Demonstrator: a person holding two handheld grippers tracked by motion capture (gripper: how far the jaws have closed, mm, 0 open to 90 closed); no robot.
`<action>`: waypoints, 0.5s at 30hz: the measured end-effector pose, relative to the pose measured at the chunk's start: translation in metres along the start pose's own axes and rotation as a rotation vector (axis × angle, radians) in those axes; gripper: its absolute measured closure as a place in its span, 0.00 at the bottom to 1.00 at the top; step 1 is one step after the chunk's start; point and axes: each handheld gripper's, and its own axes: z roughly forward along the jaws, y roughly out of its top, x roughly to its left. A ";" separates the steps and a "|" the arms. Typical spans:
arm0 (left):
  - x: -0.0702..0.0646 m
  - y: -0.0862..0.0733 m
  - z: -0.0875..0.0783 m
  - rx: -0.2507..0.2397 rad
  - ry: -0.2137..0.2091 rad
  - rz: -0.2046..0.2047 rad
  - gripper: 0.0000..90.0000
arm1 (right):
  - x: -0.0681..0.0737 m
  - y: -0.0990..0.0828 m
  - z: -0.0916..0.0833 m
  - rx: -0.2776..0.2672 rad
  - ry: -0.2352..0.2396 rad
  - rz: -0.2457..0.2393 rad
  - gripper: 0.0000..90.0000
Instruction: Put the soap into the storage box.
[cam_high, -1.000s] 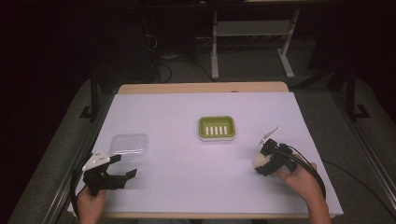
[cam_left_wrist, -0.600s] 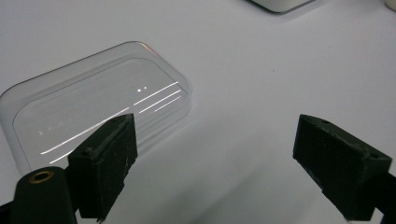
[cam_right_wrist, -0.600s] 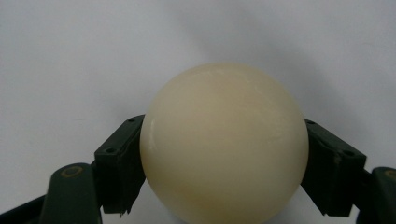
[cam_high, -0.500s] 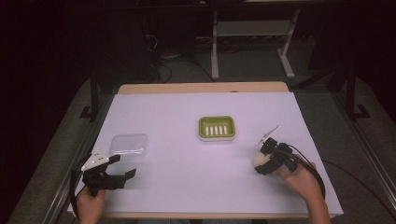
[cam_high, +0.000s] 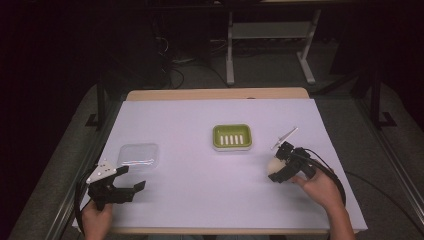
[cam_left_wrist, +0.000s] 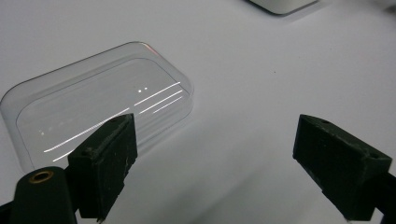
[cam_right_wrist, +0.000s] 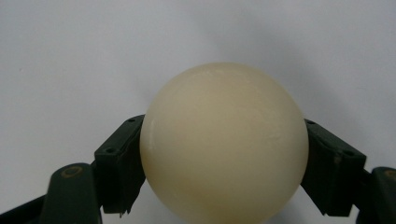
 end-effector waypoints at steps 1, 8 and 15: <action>0.000 0.000 0.000 0.000 0.001 0.002 0.14 | -0.001 0.001 -0.001 -0.005 0.009 -0.003 0.26; 0.001 0.000 0.000 0.001 0.002 0.006 0.14 | 0.001 0.007 -0.002 -0.013 0.021 -0.011 0.26; 0.001 0.000 0.000 0.002 0.001 0.004 0.14 | 0.004 0.015 -0.002 -0.011 0.032 -0.029 0.26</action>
